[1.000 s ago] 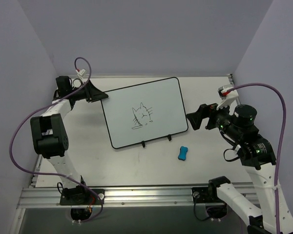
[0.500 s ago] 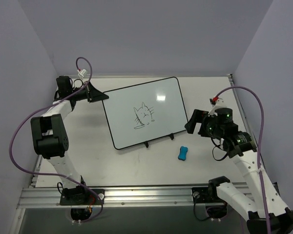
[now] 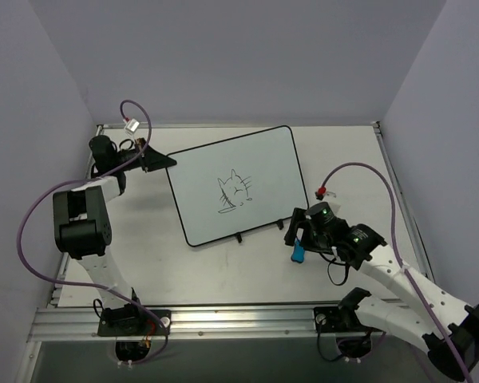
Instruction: Erase the whiteboard
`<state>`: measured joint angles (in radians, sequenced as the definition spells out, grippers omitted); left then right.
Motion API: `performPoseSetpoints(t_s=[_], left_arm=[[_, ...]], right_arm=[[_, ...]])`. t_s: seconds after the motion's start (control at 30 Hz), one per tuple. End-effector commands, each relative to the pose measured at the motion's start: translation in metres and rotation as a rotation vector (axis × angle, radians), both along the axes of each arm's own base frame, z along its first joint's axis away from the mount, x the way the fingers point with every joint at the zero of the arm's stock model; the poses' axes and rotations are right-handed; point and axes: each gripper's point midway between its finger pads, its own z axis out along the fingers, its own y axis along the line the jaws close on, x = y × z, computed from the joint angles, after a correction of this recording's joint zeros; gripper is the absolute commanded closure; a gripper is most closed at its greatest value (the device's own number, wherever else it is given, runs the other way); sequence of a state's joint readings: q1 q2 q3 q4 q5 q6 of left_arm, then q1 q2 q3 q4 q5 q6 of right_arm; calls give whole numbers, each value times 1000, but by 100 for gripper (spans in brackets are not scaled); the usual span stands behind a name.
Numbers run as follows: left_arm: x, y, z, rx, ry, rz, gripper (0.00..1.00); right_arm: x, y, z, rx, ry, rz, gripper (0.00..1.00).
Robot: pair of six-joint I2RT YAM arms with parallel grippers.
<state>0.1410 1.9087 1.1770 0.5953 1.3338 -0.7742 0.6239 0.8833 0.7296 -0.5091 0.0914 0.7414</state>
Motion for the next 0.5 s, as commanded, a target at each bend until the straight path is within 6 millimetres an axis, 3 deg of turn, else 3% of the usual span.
performPoseSetpoints(t_s=[0.0,0.07,0.23,0.37,0.47], left_arm=[[0,7,25,-46,-247,25,98],[-2,13,29,-77,-263,41,98],[0,16,31,-75,-276,68,98],[-1,15,30,-77,-278,79,98],[-3,15,33,-75,-295,80,98]], right_arm=[[-5,-11,-26,-98,40,-129,21],[-7,-9,-40,-132,67,-138,21],[3,-5,-52,-155,71,-156,25],[7,-11,-78,-192,157,-141,33],[15,-18,-82,-214,163,-141,37]])
